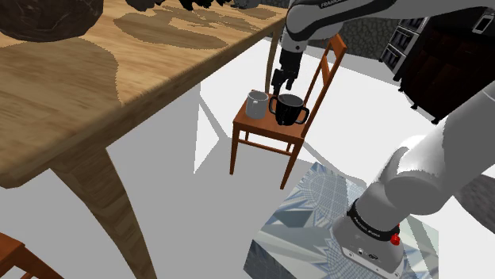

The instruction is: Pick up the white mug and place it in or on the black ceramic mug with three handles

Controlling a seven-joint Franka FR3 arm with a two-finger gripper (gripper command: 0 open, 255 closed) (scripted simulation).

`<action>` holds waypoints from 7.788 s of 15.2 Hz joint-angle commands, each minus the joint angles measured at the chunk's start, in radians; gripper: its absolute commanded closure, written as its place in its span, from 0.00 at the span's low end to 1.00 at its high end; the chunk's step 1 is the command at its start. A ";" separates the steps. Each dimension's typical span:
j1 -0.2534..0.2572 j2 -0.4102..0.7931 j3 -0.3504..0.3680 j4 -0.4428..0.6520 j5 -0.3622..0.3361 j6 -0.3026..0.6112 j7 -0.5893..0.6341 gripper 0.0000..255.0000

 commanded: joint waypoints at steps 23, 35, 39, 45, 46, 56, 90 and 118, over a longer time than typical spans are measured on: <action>-0.079 0.563 -0.048 0.386 0.205 0.182 -0.166 0.00; -0.067 0.500 -0.049 0.320 0.185 0.187 -0.149 1.00; -0.089 0.556 -0.038 0.391 0.197 0.171 -0.161 1.00; -0.143 0.517 0.021 0.427 0.159 0.105 -0.137 1.00; -0.150 0.512 0.028 0.434 0.155 0.093 -0.133 1.00; -0.215 0.469 0.100 0.516 0.120 -0.026 -0.110 1.00; -0.289 0.117 0.005 0.326 0.062 -0.187 -0.261 1.00; -0.290 0.141 0.001 0.164 0.068 -0.001 -0.268 0.00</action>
